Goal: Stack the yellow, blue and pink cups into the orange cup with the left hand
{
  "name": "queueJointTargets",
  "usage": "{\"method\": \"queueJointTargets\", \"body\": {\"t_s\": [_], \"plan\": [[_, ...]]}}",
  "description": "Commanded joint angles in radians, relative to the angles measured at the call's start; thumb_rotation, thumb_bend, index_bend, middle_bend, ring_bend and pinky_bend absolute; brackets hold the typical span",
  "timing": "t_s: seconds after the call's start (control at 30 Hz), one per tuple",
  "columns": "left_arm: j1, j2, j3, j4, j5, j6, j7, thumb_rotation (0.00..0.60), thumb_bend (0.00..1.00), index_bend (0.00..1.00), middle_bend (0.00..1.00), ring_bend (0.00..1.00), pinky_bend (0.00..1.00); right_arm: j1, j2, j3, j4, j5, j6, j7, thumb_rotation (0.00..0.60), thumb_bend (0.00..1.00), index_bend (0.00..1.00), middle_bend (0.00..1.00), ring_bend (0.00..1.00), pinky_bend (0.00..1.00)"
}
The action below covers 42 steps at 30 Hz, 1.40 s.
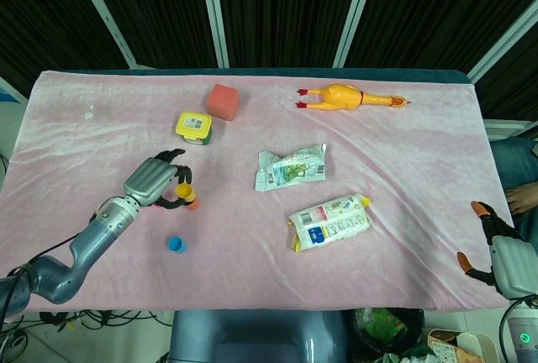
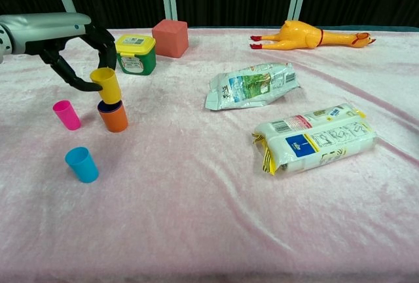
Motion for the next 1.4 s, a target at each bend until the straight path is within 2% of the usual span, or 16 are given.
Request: {"method": "queueJointTargets", "body": {"t_s": [0.03,0.23,0.37,0.5,0.6,0.67,0.83,1.0,1.17,1.4], "plan": [[-0.002,-0.008,0.001,0.009,-0.003,-0.004,0.005,0.6,0.32,0.49,0.52,0.08,0.17,0.0,0.0,0.0,0.0,0.0,0.0,0.0,0.6,0.27,0.03,0.06,0.16,0.21],[-0.003,-0.021,0.004,0.033,-0.015,-0.017,0.005,0.6,0.31,0.48,0.51,0.08,0.17,0.0,-0.001,0.0,0.0,0.001,-0.001,-0.001,0.6,0.27,0.03,0.06,0.16,0.21],[-0.006,-0.035,0.006,0.048,-0.012,-0.027,-0.004,0.6,0.26,0.44,0.48,0.05,0.17,0.0,-0.001,0.0,-0.001,0.0,-0.001,0.001,0.6,0.27,0.03,0.06,0.16,0.21],[-0.015,-0.042,0.015,0.06,-0.007,-0.052,-0.005,0.6,0.15,0.33,0.36,0.01,0.15,-0.001,0.0,-0.001,-0.001,0.001,-0.001,0.001,0.6,0.27,0.03,0.06,0.16,0.21],[-0.019,-0.035,0.02,0.055,-0.012,-0.071,-0.006,0.6,0.11,0.24,0.27,0.0,0.13,-0.001,0.001,0.0,-0.001,0.002,-0.001,0.002,0.6,0.27,0.03,0.06,0.16,0.21],[-0.019,-0.023,0.023,0.043,-0.016,-0.079,-0.002,0.6,0.1,0.21,0.25,0.0,0.13,0.0,0.001,0.0,-0.001,0.003,-0.003,0.003,0.6,0.27,0.03,0.06,0.16,0.21],[0.012,0.018,0.023,-0.024,-0.001,-0.011,0.013,0.6,0.1,0.25,0.29,0.0,0.13,0.0,0.001,0.0,-0.002,0.002,-0.003,0.002,0.6,0.27,0.03,0.06,0.16,0.21],[0.063,0.068,0.051,-0.1,0.058,0.083,0.031,0.6,0.1,0.27,0.32,0.0,0.13,0.0,0.002,0.001,-0.002,0.003,-0.003,0.002,0.6,0.27,0.03,0.06,0.16,0.21],[0.15,0.141,0.117,-0.207,0.13,0.193,0.039,0.6,0.1,0.27,0.33,0.0,0.13,0.001,0.001,-0.001,-0.004,-0.001,-0.003,-0.001,0.6,0.27,0.03,0.06,0.16,0.21],[0.204,0.172,0.188,-0.228,0.203,0.221,-0.002,0.6,0.1,0.27,0.33,0.0,0.13,0.0,0.001,-0.001,-0.005,-0.003,0.0,-0.001,0.6,0.27,0.03,0.06,0.16,0.21]]}}
